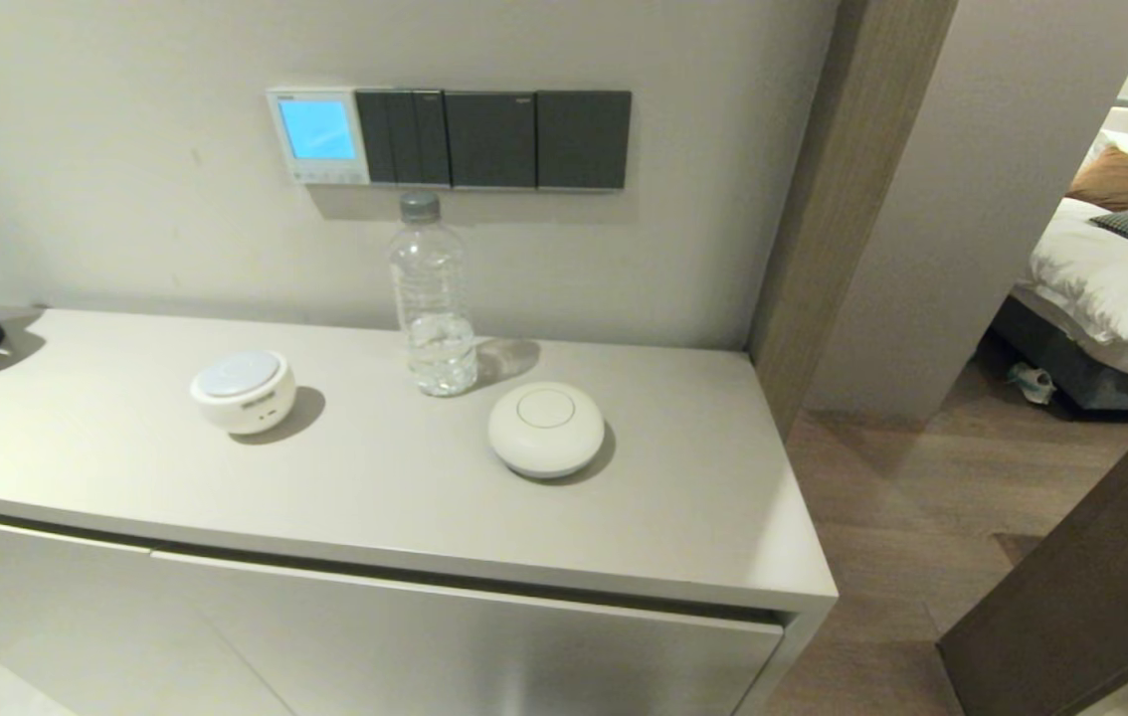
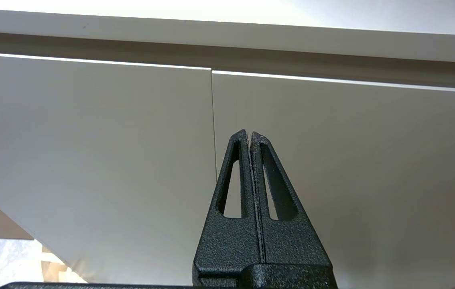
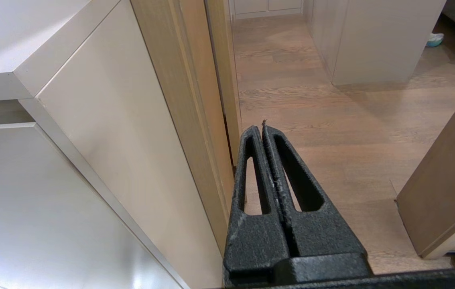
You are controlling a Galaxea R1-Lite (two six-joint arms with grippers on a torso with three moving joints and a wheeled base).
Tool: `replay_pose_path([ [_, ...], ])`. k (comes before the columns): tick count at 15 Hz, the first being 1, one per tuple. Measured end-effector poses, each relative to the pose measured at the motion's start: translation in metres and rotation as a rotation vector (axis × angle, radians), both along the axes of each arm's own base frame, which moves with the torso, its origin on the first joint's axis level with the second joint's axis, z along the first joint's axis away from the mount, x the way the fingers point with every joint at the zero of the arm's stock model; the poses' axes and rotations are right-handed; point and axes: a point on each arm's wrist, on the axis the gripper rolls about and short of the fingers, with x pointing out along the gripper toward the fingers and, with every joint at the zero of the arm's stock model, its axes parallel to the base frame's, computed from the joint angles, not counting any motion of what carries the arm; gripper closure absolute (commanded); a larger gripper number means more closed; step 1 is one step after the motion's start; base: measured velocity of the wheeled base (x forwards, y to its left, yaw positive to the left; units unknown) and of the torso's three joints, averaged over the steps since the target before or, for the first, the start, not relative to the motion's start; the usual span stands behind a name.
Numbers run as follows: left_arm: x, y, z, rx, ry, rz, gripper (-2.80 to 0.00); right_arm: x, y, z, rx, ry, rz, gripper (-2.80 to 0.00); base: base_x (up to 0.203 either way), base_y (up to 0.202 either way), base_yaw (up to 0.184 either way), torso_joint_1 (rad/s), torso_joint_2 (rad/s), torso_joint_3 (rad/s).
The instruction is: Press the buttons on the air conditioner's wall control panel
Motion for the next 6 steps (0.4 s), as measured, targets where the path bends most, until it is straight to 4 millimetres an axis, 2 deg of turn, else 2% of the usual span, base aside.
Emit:
replay_pose_path([
  [6,0.0000,0.0000,0.0000,0.000,0.000,0.000,0.00,0.0000,0.0000,0.0000,0.000,0.000,0.000,0.00,0.000,0.000,0.000,0.000,0.00,0.000],
])
